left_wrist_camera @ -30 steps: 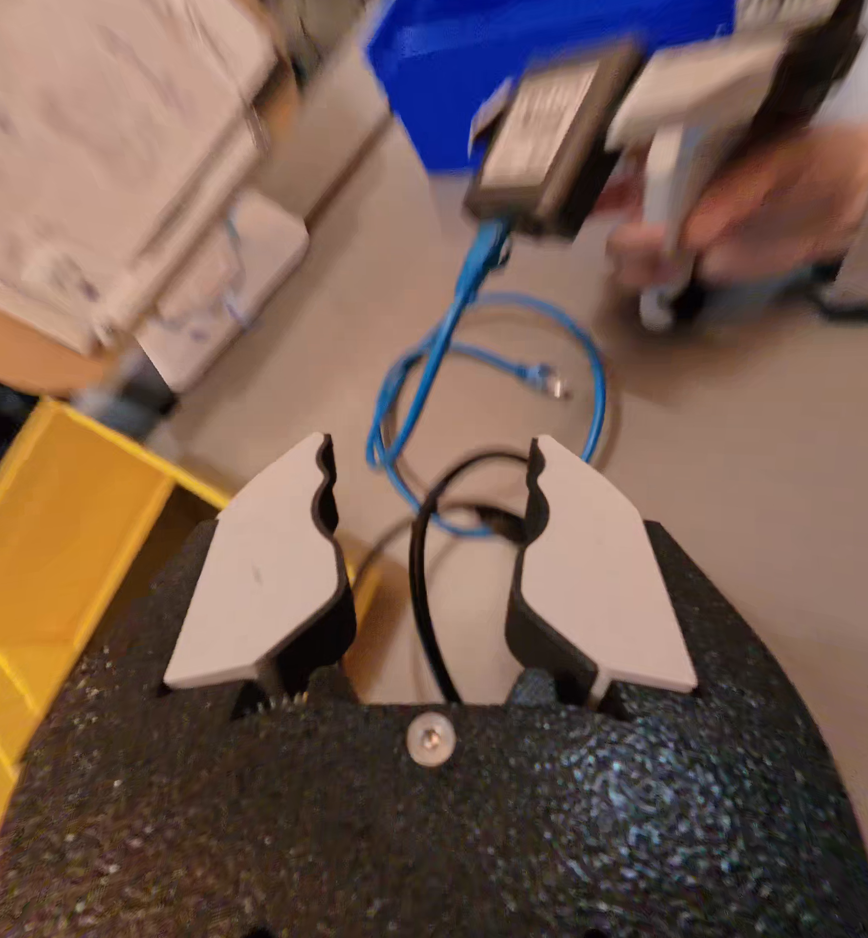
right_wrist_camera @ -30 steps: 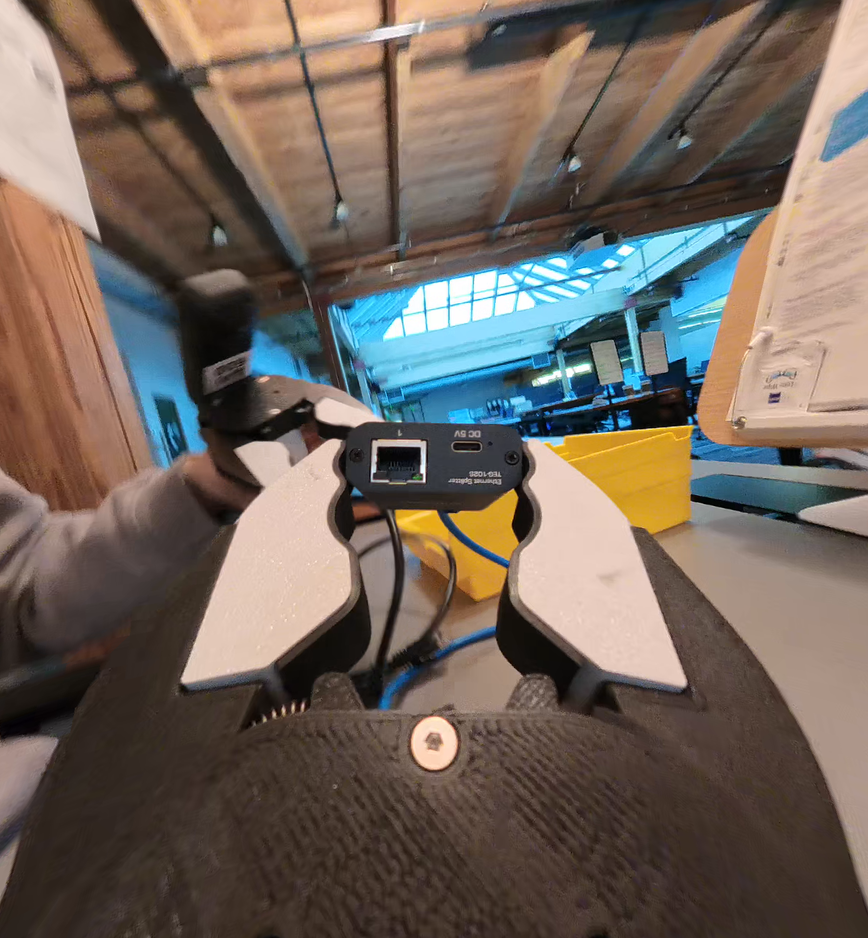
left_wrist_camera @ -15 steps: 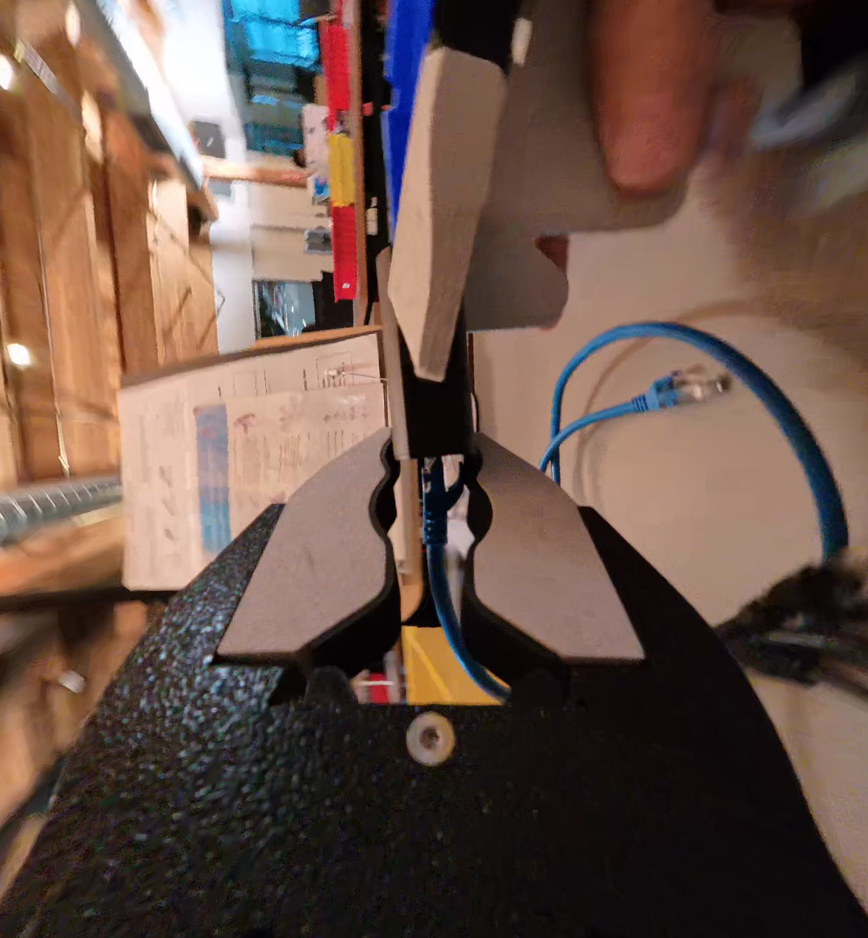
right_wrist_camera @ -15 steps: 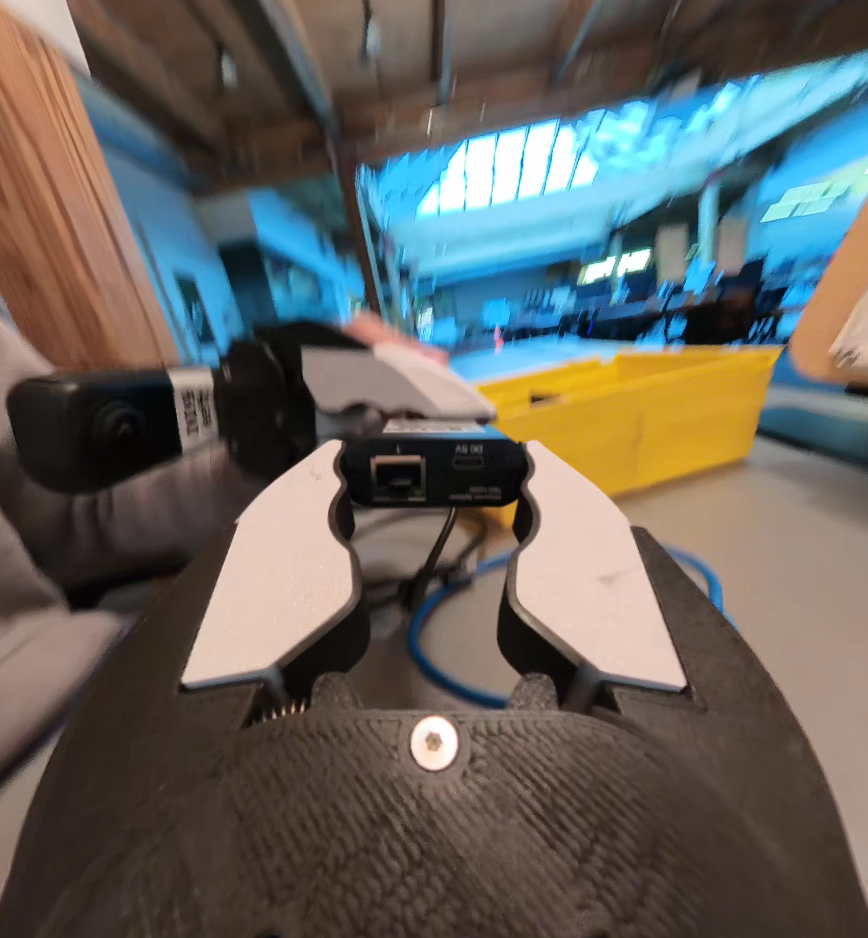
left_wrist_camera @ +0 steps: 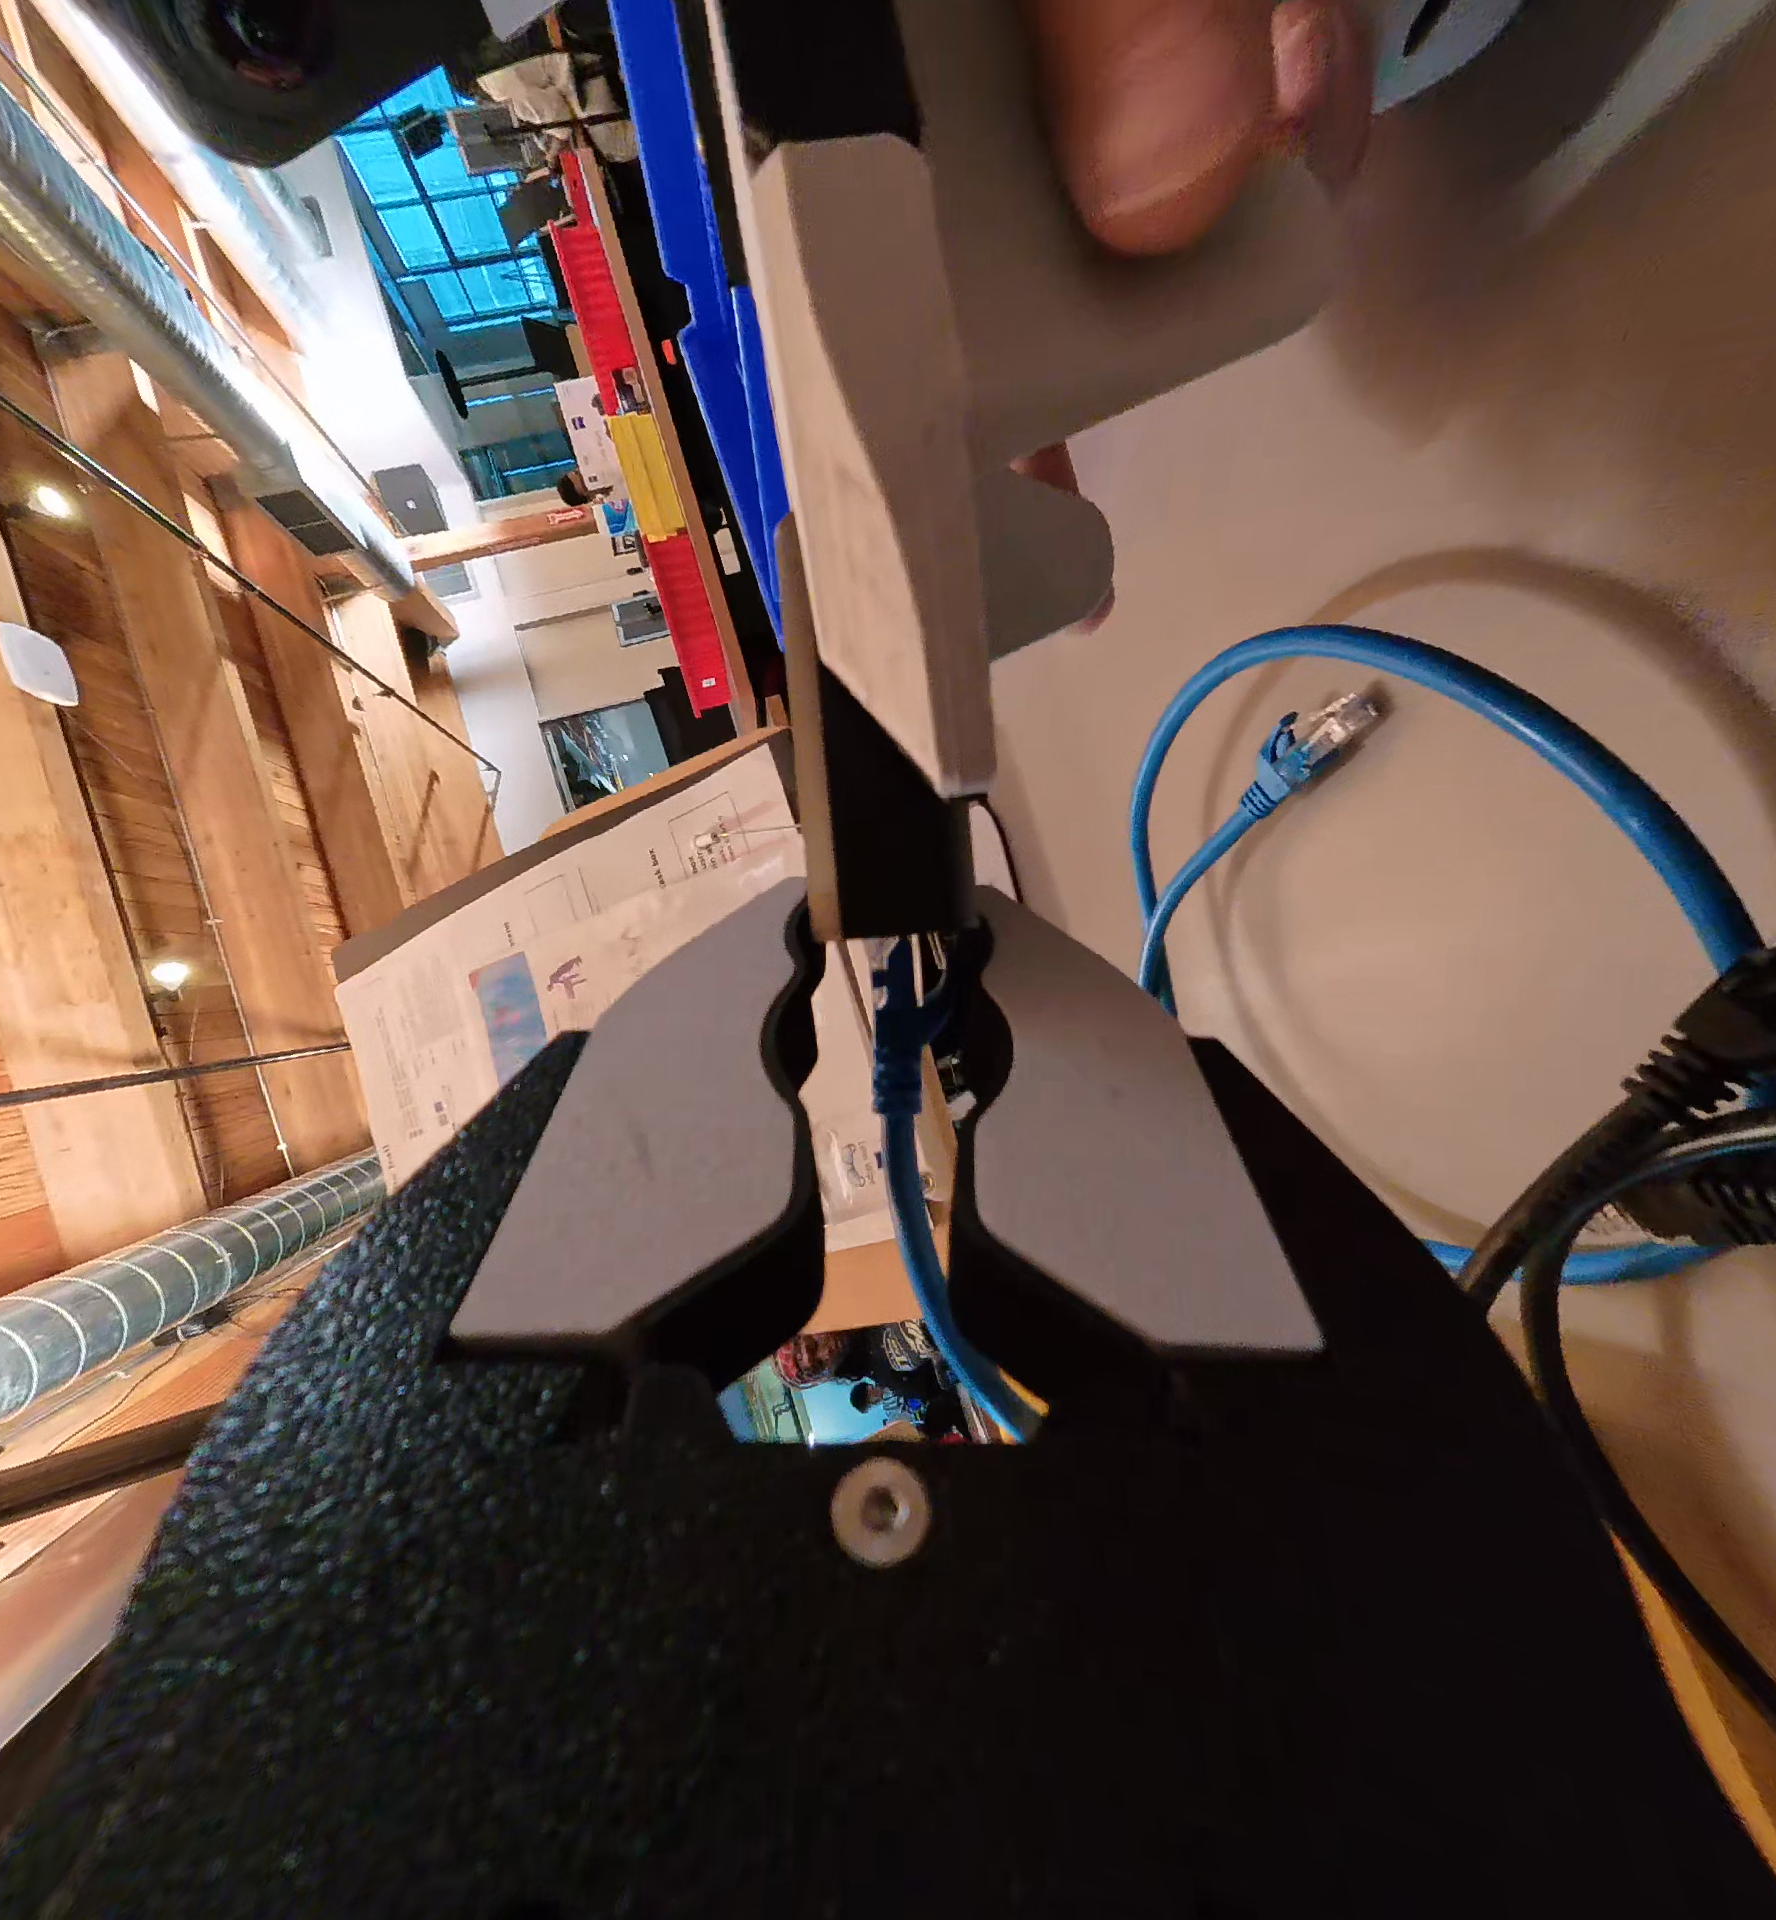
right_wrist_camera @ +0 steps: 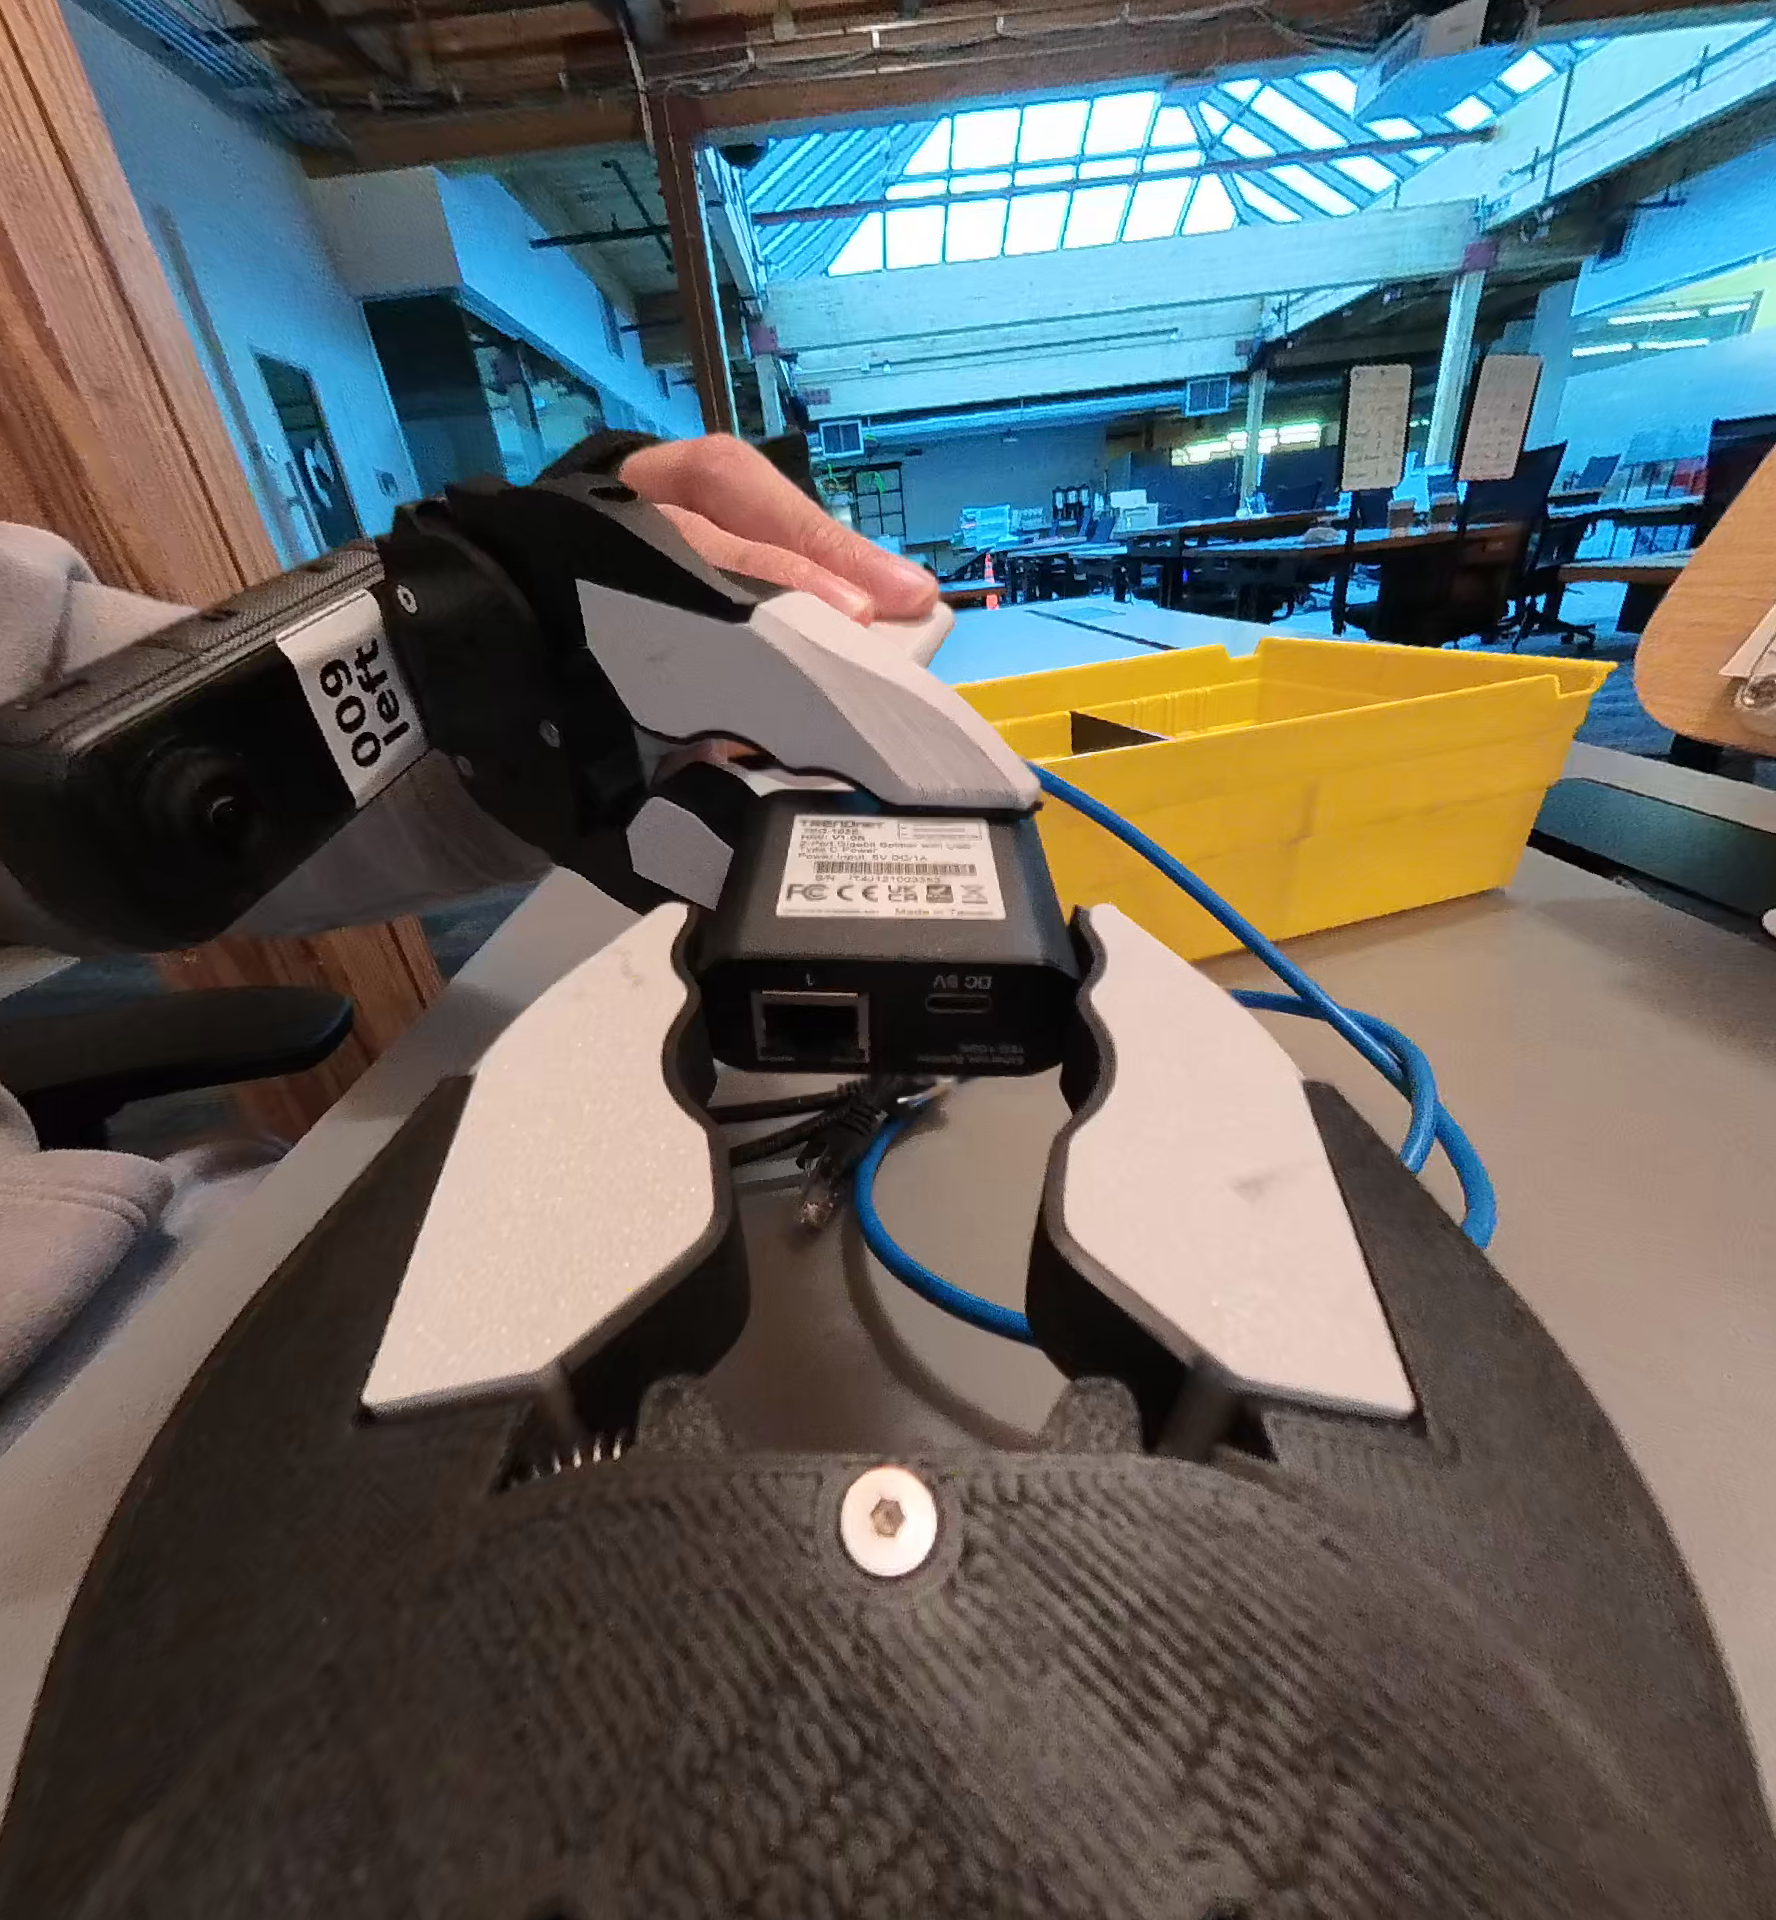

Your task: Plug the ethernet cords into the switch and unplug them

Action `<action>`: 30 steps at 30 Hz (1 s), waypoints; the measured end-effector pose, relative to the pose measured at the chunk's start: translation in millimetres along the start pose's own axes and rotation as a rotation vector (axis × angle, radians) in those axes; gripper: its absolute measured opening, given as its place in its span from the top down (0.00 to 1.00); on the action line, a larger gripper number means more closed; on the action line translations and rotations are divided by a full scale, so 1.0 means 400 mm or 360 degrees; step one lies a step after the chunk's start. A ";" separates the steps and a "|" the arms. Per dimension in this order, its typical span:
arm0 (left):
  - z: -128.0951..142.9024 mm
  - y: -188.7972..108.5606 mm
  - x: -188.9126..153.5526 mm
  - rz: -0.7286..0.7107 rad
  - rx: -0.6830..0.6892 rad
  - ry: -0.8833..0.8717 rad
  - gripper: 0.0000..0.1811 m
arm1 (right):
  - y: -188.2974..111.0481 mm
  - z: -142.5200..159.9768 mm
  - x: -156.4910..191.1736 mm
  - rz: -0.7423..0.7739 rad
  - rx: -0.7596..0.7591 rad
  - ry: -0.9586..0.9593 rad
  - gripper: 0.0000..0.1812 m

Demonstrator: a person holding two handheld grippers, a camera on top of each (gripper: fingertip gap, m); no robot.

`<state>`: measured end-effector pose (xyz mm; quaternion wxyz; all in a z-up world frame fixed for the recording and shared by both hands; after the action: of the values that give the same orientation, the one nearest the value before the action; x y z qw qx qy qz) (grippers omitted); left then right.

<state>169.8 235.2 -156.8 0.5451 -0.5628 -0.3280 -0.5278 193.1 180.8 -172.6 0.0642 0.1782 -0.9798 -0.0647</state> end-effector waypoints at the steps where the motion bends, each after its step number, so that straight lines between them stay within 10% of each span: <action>1: 0.002 0.000 -0.001 -0.0002 -0.0003 0.0013 0.88 | 0.002 0.002 0.000 0.0005 0.0020 0.0001 0.64; 13: 0.042 -0.023 0.024 -0.0066 0.0049 -0.0389 0.72 | -0.002 0.006 -0.022 0.0110 0.0075 -0.0100 0.65; 20: 0.065 -0.181 0.053 0.0324 -0.0247 -0.1710 0.79 | -0.038 -0.019 -0.056 0.0265 -0.0099 -0.0053 0.65; 24: 0.037 -0.240 -0.076 0.0775 -0.0011 -0.2004 0.86 | -0.049 -0.027 -0.073 0.0353 -0.0162 -0.0023 0.65; 27: 0.065 -0.237 -0.191 0.0749 0.0528 -0.2117 0.86 | -0.054 -0.030 -0.078 0.0357 -0.0190 -0.0004 0.65; 30: 0.020 -0.204 -0.241 0.0822 0.0523 -0.2331 0.82 | -0.052 -0.030 -0.077 0.0352 -0.0184 -0.0024 0.65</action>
<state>72.8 278.3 -225.6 0.3721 -0.7374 -0.5359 0.1749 230.7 171.5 -167.2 0.0736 0.0645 -0.9886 -0.1149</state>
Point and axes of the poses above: each gripper's, where its closed fingertips meet, y out along the fingers, z out of its underside, x = y × z across the jaws, the point moved 4 cm from there along -y, back along the fingers, and after that the axes turned 2 degrees about -x, right-handed, at the moved point
